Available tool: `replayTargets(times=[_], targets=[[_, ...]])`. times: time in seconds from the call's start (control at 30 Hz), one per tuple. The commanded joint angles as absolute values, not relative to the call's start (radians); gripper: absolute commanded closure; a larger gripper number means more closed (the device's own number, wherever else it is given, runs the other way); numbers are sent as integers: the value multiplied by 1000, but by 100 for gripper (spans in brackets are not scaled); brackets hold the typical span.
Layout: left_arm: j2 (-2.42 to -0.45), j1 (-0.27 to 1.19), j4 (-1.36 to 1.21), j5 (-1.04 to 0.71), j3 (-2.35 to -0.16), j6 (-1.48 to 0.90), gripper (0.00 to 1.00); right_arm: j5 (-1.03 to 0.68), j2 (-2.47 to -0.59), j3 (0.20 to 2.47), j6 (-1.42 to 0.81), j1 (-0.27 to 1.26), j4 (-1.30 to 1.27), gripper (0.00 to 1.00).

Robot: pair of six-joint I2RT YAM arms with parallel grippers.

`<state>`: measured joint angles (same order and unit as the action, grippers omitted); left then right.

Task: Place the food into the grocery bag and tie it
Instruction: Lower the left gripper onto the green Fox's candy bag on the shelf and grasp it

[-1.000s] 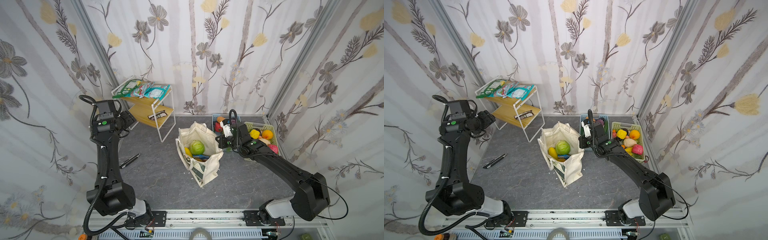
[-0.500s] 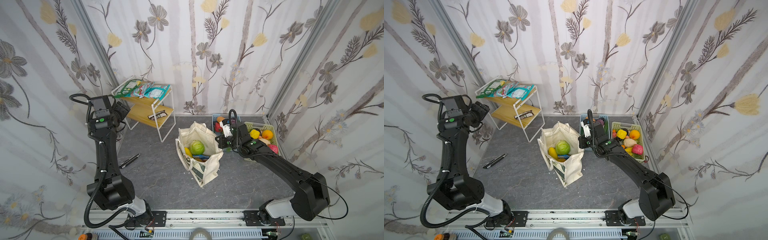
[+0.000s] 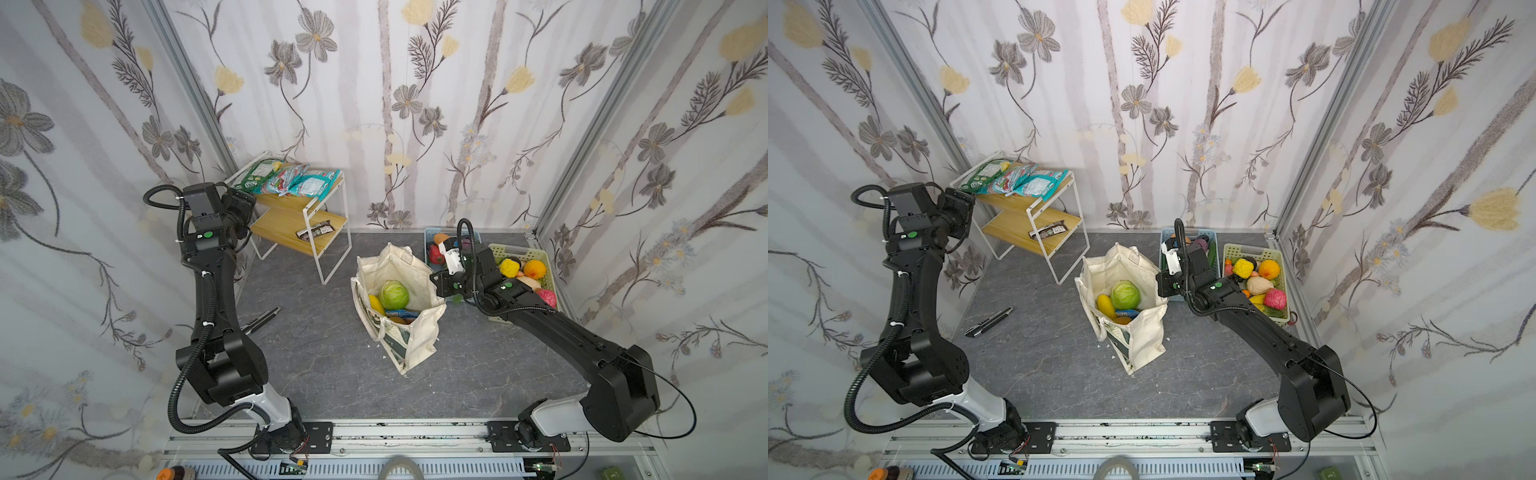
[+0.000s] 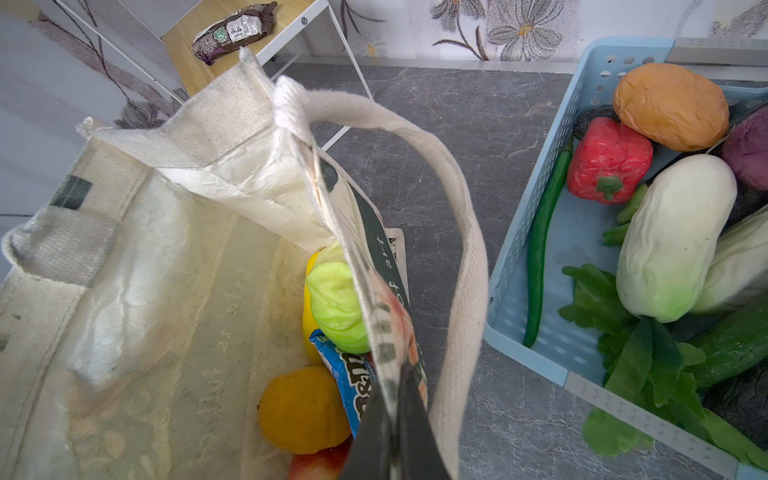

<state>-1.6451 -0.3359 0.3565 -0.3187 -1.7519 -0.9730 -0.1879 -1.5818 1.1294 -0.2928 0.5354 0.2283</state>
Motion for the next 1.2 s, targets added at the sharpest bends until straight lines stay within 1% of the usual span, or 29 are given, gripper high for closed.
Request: replayTargets(times=[0.0,0.4,0.77,0.93,1.17], targets=[[-1663,-340,258,-349,-1780,-1049,22,-204,-1582,1123,-287,535,186,100],[-1782,-344,220,-398,-1904,-1127,23,-202,-1579,1127,-290,535,190,100],[-1899,-342,255,-404,-2036,-1128,29,-201,-1590,1147,-291,538,202,100],[-1944,-332,262,-411,-2085,-1140,30,-194,-1590,1158,-289,538,209,100],[-1991,-327,289,-416,-2152,-1137,38,-188,-1590,1164,-290,540,216,100]])
